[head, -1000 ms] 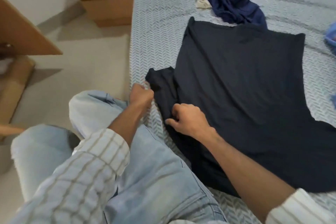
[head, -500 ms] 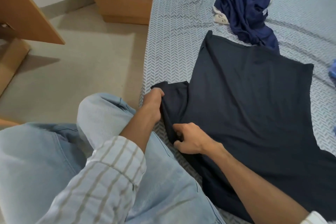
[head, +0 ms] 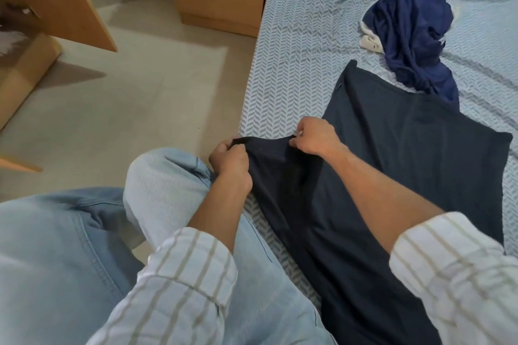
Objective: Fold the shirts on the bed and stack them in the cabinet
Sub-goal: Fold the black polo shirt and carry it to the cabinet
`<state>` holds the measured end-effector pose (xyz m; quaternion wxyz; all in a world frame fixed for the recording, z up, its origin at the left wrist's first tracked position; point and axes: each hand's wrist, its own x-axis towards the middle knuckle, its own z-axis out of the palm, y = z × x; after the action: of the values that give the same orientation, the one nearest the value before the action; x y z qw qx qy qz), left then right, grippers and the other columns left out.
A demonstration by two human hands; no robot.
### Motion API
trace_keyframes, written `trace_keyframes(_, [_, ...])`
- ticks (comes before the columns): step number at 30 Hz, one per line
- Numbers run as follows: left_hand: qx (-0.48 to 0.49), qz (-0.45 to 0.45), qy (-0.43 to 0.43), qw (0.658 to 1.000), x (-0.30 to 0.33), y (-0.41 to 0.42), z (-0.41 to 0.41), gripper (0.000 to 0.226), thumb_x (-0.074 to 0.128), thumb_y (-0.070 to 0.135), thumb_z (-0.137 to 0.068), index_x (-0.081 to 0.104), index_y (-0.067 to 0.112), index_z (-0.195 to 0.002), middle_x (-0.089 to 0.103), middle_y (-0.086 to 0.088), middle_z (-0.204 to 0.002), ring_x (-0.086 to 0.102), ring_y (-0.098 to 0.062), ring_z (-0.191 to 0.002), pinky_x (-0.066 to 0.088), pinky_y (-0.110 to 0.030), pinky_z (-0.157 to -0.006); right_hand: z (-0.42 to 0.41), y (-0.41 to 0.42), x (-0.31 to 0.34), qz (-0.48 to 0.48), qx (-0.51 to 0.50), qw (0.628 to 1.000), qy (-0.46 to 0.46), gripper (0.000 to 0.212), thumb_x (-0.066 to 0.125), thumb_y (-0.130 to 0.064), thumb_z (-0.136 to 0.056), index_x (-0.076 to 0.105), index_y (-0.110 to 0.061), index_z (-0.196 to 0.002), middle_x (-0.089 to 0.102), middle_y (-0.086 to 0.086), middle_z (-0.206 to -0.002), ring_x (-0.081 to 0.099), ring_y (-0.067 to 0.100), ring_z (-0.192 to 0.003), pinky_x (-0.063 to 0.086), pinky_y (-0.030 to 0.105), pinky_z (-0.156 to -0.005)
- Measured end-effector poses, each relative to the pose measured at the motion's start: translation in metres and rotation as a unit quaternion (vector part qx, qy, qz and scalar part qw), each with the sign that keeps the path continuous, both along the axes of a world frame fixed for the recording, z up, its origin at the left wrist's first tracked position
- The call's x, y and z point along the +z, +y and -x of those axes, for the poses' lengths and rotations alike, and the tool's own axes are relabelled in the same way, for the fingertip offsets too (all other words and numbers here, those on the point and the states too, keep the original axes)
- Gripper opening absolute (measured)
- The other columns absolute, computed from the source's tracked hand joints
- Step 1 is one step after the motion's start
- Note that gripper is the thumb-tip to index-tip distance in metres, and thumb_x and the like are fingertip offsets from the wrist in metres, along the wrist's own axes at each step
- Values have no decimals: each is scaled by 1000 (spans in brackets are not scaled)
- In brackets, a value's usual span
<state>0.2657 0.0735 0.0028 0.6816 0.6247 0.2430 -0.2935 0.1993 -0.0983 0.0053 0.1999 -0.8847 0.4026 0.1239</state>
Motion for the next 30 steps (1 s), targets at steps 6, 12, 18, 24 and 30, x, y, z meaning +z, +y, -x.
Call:
trace_keyframes(6, [34, -31, -42, 998, -3, 2, -7, 34, 56, -5, -93, 72, 21, -77, 72, -2, -90, 67, -17, -83, 61, -28, -77, -21, -7, 1, -35, 52, 998, -5, 10, 71, -21, -88, 72, -15, -95, 68, -4, -92, 60, 14, -82, 50, 27, -73])
trace_keyframes(12, [60, -84, -81, 991, -8, 2, -12, 30, 50, -4, -97, 72, 15, -89, 66, 5, -83, 63, -10, -78, 56, -21, -74, -24, 0, -4, -58, -17, 992, -107, 13, 70, -19, -91, 68, -18, -104, 65, -3, -92, 62, 15, -90, 44, 24, -79])
trace_keyframes(18, [0, -153, -44, 987, -7, 9, -12, 21, 50, -3, -87, 64, 8, -97, 63, -4, -90, 54, -15, -63, 45, -21, -47, 11, 50, -3, 52, 49, 981, -181, 40, 67, -18, -91, 52, -15, -128, 51, 7, -126, 55, 25, -108, 49, 37, -87])
trace_keyframes(24, [-118, -195, -6, 974, 1, 13, -3, 33, 61, 6, -82, 57, 1, -115, 67, -10, -105, 65, -24, -86, 49, -28, -66, 93, 126, 6, -14, 186, 982, -37, 44, 57, -68, -74, 39, -31, -89, 58, -12, -81, 60, 21, -74, 52, 37, -64])
trace_keyframes(30, [-117, -188, -34, 975, 13, 19, 0, 36, 50, -2, -90, 52, -3, -127, 61, -13, -117, 59, -19, -77, 48, -30, -65, 118, 154, -10, -67, 222, 973, -1, 15, 52, -28, -83, 40, -19, -81, 55, -3, -72, 54, 25, -64, 53, 44, -60])
